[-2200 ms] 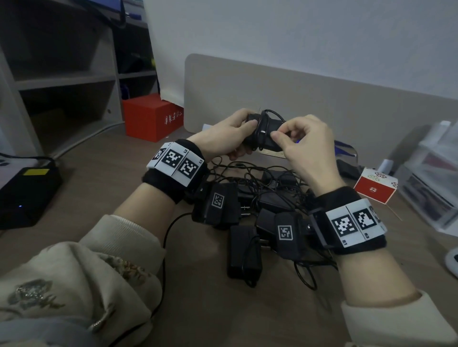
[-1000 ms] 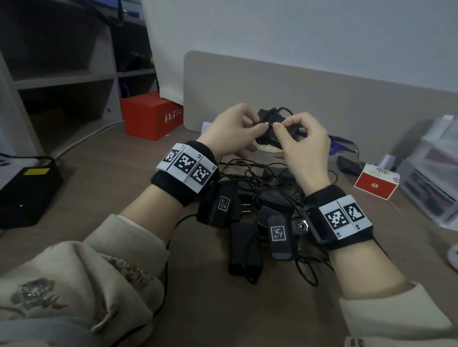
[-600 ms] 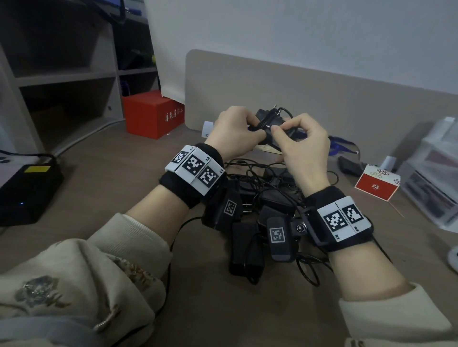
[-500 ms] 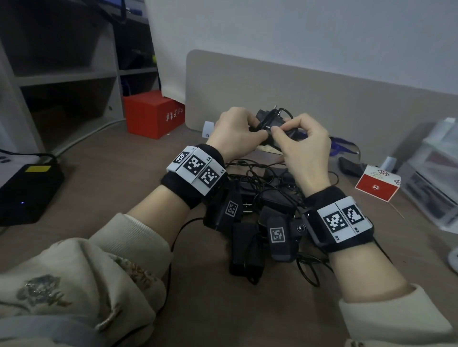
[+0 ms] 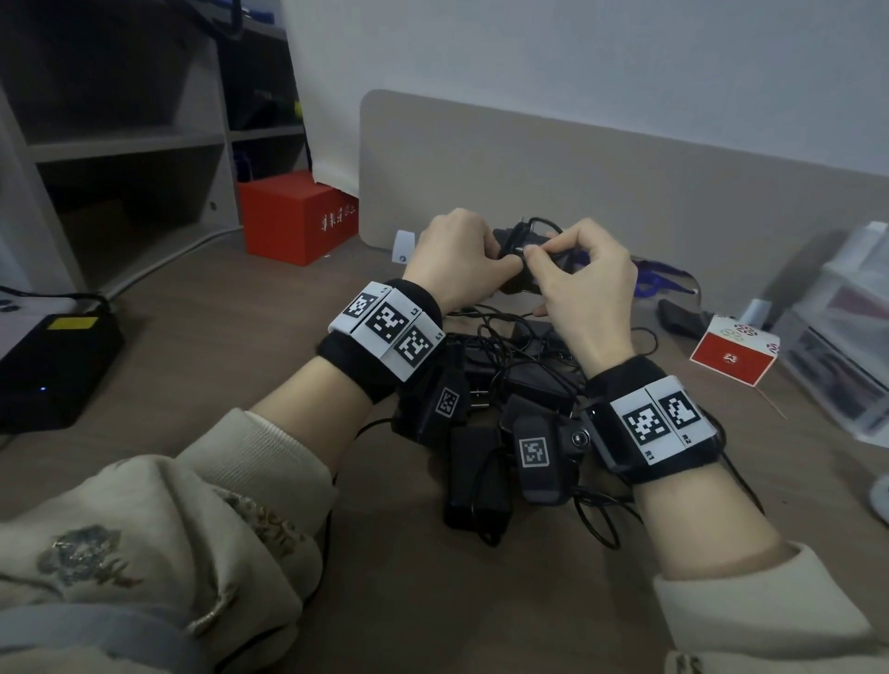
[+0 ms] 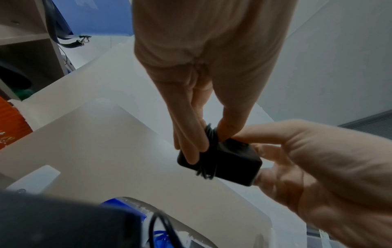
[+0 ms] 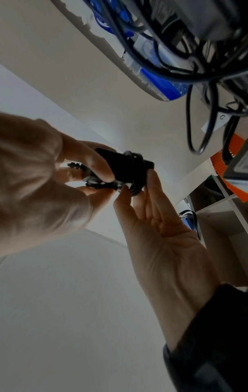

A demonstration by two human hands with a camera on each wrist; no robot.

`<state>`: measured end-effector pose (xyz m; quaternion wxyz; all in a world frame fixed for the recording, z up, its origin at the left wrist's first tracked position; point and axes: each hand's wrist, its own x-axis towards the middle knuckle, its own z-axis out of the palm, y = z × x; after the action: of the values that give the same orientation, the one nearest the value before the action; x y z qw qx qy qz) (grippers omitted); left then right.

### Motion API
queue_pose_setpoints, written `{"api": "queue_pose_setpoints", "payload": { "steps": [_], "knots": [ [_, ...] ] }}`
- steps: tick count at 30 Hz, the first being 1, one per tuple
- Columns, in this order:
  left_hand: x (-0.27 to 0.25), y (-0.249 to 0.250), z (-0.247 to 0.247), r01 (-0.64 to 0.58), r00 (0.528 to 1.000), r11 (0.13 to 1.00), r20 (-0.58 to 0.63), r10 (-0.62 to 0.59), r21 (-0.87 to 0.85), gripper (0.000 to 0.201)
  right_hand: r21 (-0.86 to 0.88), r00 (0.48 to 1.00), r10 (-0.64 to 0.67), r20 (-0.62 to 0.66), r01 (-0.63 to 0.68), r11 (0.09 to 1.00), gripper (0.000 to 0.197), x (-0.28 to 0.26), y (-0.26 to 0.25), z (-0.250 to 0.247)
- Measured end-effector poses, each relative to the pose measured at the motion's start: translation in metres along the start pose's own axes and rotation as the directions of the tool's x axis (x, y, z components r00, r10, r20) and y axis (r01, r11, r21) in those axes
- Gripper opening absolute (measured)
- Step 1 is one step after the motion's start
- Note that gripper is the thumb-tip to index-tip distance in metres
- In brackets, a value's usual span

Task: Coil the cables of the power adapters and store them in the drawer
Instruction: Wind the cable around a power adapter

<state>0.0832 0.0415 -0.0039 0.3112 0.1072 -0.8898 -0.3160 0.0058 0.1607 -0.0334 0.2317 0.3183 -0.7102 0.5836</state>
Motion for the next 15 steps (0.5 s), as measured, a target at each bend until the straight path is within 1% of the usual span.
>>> {"api": "queue_pose_setpoints", "payload": {
  "steps": [2,4,11,13,15],
  "knots": [
    [0.0,-0.0005,0.001,-0.01,1.0,1.0,0.009,0.009,0.024,0.033,-0.02,1.0,-0.007,0.019,0.008,1.0,0.019,0.0008,0.0016,-0.0008],
    [0.0012,-0.0014,0.002,-0.008,1.0,1.0,-0.001,0.008,0.023,0.032,-0.034,0.999,-0.011,0.037,0.013,0.999,0.02,0.0015,0.003,-0.0016],
    [0.0016,-0.0002,0.0046,-0.031,0.999,0.999,-0.014,0.031,0.043,0.027,-0.035,0.999,-0.021,0.046,0.022,0.999,0.018,0.001,0.0033,0.0006],
    [0.0022,-0.001,0.0041,-0.028,1.0,1.0,-0.004,0.028,-0.002,0.026,-0.039,0.999,-0.041,0.027,0.042,0.998,0.017,0.001,0.0006,-0.0003],
    [0.0022,-0.0021,0.0048,-0.009,1.0,0.997,-0.005,0.008,-0.079,0.024,-0.087,0.996,-0.093,0.004,0.093,0.992,0.014,0.001,-0.002,-0.0013]
  ]
}}
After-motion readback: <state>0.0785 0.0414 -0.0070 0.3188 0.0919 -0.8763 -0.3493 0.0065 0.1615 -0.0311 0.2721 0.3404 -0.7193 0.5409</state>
